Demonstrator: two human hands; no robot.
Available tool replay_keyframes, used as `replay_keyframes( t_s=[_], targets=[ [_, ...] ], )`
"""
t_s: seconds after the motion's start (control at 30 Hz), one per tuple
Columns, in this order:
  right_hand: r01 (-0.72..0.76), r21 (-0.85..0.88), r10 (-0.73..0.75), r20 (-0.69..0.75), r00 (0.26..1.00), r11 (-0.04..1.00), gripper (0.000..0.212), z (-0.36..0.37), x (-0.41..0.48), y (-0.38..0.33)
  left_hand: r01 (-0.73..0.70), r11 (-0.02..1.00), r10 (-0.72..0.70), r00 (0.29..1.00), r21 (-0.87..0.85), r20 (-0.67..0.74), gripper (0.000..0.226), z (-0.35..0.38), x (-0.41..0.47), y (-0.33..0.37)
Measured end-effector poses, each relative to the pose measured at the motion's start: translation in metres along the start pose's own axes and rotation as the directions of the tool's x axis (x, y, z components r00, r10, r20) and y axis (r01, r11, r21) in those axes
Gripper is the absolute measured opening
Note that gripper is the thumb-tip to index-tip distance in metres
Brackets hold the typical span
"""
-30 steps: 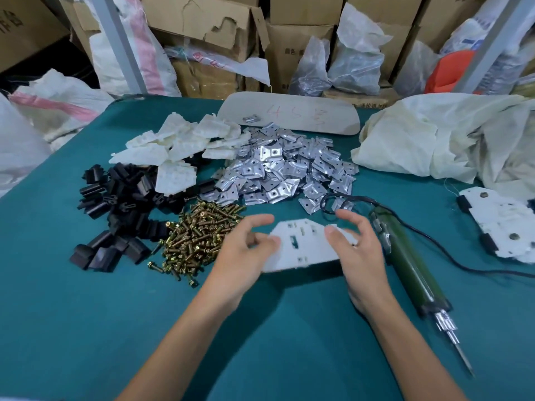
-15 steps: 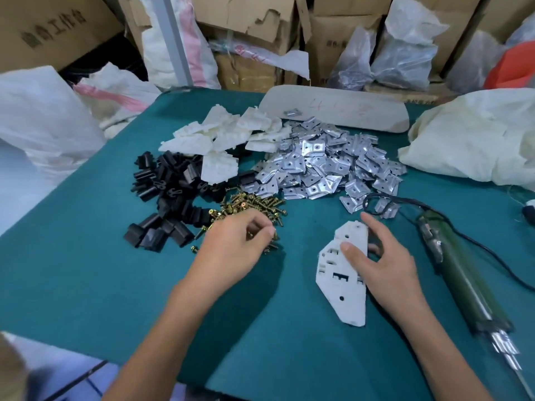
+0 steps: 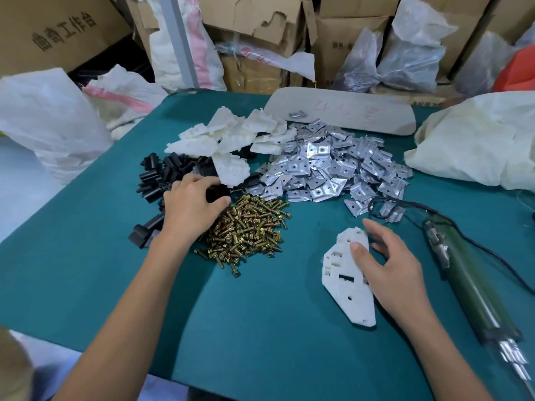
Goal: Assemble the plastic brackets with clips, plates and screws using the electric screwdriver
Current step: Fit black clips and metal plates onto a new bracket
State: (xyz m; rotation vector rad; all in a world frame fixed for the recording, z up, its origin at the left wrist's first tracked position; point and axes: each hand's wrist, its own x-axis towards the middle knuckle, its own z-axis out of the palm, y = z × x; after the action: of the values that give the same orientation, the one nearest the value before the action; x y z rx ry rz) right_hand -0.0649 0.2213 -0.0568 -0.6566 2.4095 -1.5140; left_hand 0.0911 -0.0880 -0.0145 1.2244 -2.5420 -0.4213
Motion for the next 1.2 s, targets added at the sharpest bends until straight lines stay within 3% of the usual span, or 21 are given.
replay_keyframes(
  t_s=[0.33,0.6,1.03,1.1,1.2],
  targets=[
    [0.017,-0.006,-0.017,0.009,1.000,1.000,0.035,-0.001,0.001,0.001,-0.104,0.995,0.104,0.995,0.002,0.006,0.022,-0.003,0.013,0.005],
    [0.044,-0.030,-0.044,0.014,0.999,0.999,0.032,0.000,0.002,0.002,-0.078,0.995,0.074,0.994,-0.057,-0.079,0.026,-0.012,0.006,-0.015],
    [0.054,-0.014,-0.054,0.006,0.999,0.998,0.027,0.000,0.002,0.001,-0.102,0.993,0.099,0.993,-0.056,-0.060,0.027,-0.003,0.020,-0.020],
    [0.055,-0.005,-0.055,0.003,0.998,0.998,0.025,0.000,0.002,0.001,-0.125,0.985,0.113,0.988,-0.119,-0.105,0.026,-0.006,0.020,-0.018],
    [0.055,0.010,-0.055,-0.001,0.998,0.998,0.022,0.000,0.002,0.001,-0.092,0.926,0.029,0.984,-0.367,-0.174,0.021,-0.016,0.016,-0.007]
  ],
)
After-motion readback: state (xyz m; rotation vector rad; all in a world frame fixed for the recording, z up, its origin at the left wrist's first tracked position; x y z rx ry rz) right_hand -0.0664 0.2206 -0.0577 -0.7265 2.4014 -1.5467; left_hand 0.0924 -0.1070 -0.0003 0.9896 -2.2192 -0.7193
